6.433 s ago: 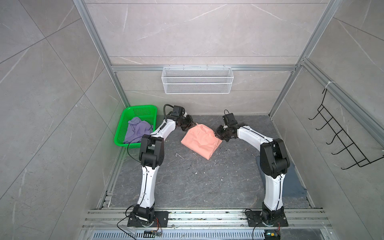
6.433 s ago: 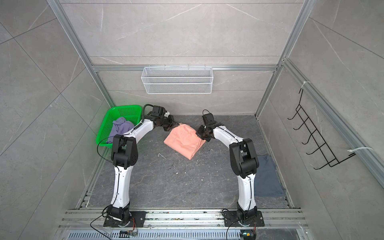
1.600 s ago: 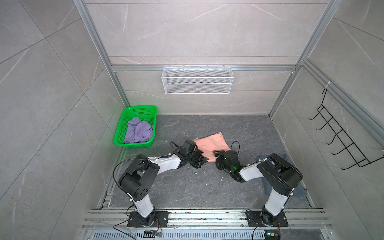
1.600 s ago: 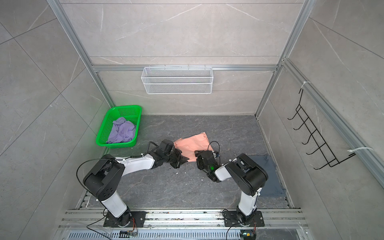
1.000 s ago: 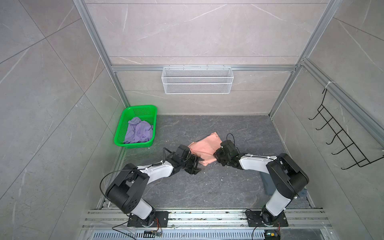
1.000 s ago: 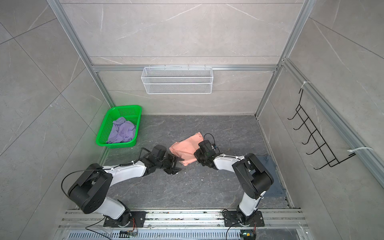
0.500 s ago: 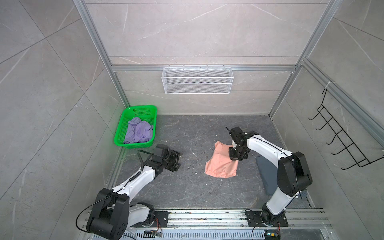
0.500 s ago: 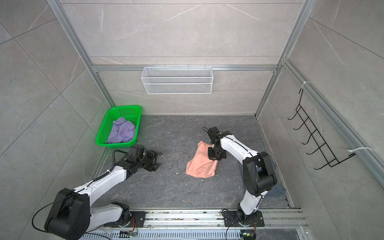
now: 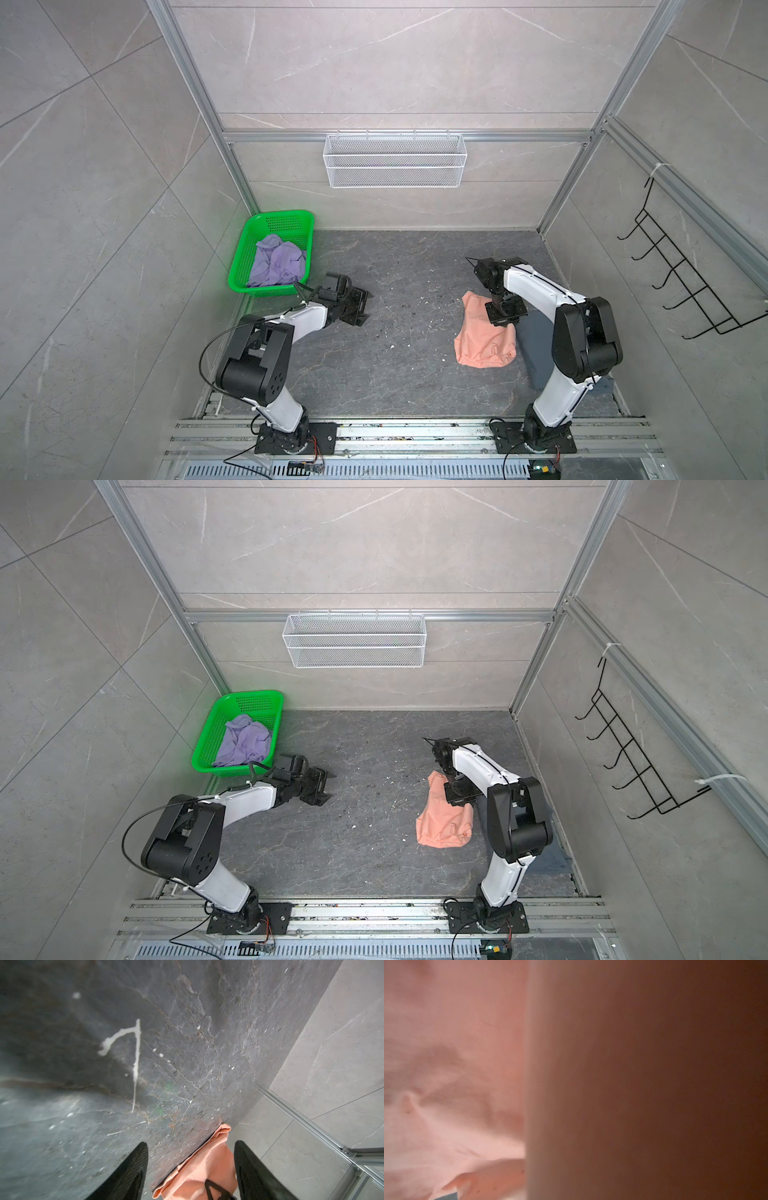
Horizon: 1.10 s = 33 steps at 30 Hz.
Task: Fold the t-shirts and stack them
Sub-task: 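Carry the pink bundle with the right gripper while the left gripper withdraws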
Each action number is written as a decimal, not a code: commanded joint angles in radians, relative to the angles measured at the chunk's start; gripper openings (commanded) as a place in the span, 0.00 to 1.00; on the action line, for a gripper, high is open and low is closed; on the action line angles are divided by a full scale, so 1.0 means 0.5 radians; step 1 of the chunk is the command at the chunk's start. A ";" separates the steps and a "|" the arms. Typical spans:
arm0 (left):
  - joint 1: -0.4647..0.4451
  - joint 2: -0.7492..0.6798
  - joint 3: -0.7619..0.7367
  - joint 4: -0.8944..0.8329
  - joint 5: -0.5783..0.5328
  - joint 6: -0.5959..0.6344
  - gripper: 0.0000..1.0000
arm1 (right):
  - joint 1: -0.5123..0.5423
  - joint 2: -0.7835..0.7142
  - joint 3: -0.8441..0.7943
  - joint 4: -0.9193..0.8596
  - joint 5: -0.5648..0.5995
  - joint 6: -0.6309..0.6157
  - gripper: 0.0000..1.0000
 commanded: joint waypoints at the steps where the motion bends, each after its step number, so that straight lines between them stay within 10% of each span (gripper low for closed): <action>1: 0.028 0.095 0.190 0.085 0.090 0.050 0.68 | -0.035 -0.104 -0.067 -0.054 0.202 -0.203 0.00; 13: 0.166 0.519 0.686 0.034 0.302 0.123 0.68 | -0.170 -0.500 -0.271 -0.001 -0.101 -0.590 0.00; 33: 0.230 0.755 0.873 0.109 0.413 0.091 0.68 | -0.320 -0.748 -0.616 0.098 0.182 -0.800 0.00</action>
